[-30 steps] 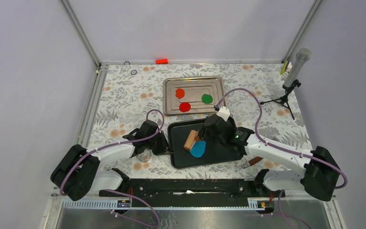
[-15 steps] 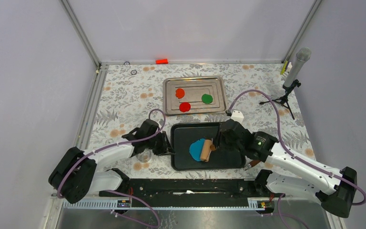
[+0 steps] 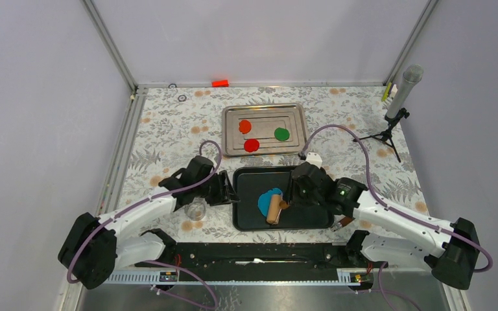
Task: Roll out the dumpling wrappers from the dough
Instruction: Flatten out the dough on the work surface.
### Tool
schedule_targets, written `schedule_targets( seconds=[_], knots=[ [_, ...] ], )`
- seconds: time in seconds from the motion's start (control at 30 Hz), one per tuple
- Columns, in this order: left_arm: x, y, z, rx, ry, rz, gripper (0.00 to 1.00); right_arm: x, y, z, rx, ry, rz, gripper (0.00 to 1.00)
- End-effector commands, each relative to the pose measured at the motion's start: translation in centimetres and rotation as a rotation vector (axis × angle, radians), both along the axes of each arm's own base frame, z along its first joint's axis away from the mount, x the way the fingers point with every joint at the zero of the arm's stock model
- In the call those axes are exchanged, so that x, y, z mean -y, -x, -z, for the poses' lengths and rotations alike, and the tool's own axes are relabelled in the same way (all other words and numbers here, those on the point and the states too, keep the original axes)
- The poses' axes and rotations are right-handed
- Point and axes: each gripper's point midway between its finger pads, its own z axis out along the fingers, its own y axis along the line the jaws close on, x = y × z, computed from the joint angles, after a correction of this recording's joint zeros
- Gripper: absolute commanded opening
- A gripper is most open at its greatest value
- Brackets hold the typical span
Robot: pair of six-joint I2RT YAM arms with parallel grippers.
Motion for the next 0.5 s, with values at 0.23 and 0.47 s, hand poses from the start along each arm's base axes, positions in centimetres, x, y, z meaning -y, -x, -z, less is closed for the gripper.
schedule_targets(
  seconds=[0.23,0.47],
  knots=[
    [-1.4,-1.7,-3.5,0.090,-0.069,-0.080,0.44,3.2,0.1,4.7,0.012,0.137,0.060,0.00],
    [-1.8,-2.5,-3.9,0.087,-0.113,-0.113,0.40,6.0,-0.6,5.9,0.047,0.263,0.181,0.00]
  ],
)
